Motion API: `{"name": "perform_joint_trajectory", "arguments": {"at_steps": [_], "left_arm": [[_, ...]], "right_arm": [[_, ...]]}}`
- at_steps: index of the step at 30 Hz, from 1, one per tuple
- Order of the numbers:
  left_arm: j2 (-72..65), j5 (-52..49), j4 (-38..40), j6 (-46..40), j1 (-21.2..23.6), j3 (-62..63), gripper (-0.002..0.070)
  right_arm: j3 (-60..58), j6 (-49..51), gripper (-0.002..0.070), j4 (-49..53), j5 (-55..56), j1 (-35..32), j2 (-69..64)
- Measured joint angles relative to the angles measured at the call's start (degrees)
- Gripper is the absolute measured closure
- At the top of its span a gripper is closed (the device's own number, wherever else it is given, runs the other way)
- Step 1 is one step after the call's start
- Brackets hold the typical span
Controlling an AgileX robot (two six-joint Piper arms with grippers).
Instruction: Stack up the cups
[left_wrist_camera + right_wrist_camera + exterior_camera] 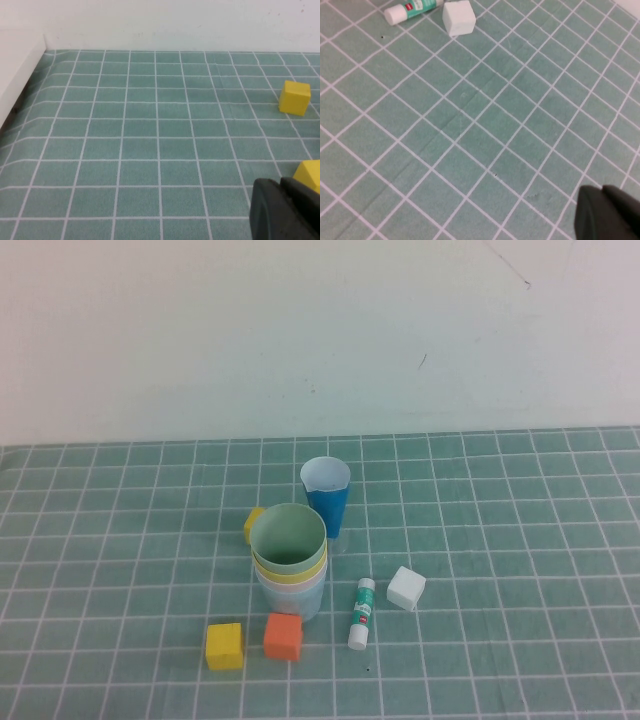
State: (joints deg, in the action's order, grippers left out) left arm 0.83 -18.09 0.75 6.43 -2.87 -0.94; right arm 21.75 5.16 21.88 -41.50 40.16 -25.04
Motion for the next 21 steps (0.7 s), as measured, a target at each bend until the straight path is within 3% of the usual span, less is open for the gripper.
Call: {"name": "perform_joint_trajectory", "arguments": {"at_steps": [21], "left_arm": [[0.0,0.0,0.1,0.0,0.0,0.0,0.0676]], "right_arm": [[0.0,0.1,0.0678,2.3,0.3,0.0,0.3]]}}
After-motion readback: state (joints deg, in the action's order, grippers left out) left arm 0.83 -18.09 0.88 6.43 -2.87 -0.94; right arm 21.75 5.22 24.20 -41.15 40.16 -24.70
